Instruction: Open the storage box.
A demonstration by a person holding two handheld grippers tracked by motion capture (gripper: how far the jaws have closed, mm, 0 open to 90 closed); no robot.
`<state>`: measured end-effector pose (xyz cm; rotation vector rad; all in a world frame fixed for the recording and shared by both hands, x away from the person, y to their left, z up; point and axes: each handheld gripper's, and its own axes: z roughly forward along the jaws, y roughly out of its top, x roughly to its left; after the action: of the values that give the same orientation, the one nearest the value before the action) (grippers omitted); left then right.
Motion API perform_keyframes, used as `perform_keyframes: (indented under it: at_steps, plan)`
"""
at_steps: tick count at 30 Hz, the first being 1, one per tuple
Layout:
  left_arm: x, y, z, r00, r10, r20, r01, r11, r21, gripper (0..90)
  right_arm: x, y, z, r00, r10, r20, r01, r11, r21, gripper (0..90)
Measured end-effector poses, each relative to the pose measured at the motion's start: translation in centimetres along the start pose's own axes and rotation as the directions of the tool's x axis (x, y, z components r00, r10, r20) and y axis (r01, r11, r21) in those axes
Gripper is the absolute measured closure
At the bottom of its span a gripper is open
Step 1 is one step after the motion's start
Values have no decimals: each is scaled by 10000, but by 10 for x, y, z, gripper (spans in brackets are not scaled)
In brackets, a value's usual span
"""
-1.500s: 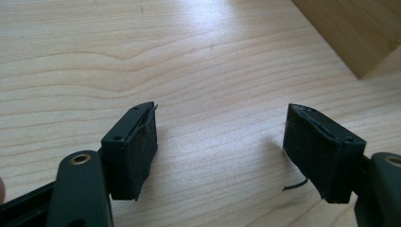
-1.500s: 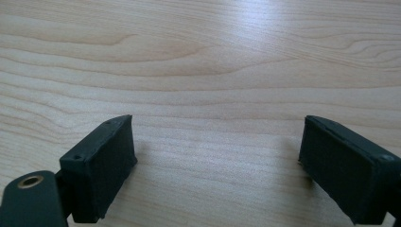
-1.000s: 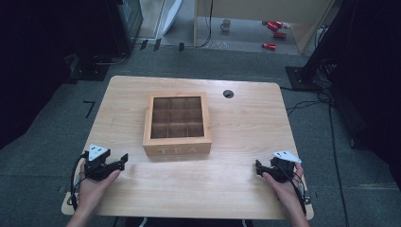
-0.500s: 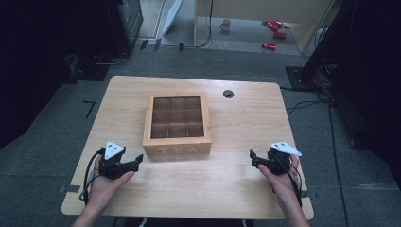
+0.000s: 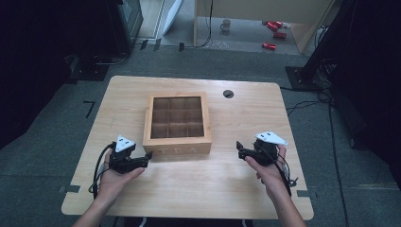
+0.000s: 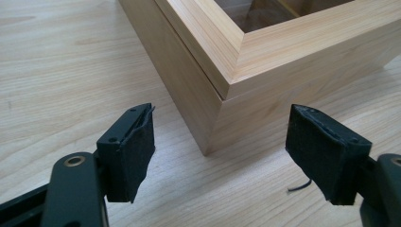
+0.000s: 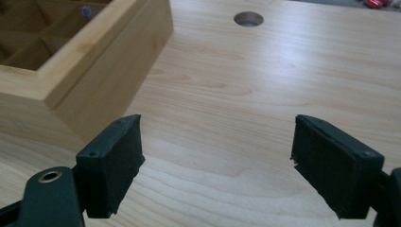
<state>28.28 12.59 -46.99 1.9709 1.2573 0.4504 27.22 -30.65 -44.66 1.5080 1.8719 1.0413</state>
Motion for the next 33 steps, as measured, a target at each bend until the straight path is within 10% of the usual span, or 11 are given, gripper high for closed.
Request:
perform_keyframes:
  at_steps: [12,20,33]
  plan:
    - [4,1,8,9985,-451,323,450,9990,25,433,35,16,15,9971,-355,-666,344,9992,-181,183]
    - [8,2,7,9882,-803,1303,846,9960,-278,513,64,25,28,9898,-598,-1294,550,9977,-408,200]
    - [14,4,3,9916,-844,984,905,9941,-591,633,86,26,41,9800,-750,-1844,662,9964,-533,208]
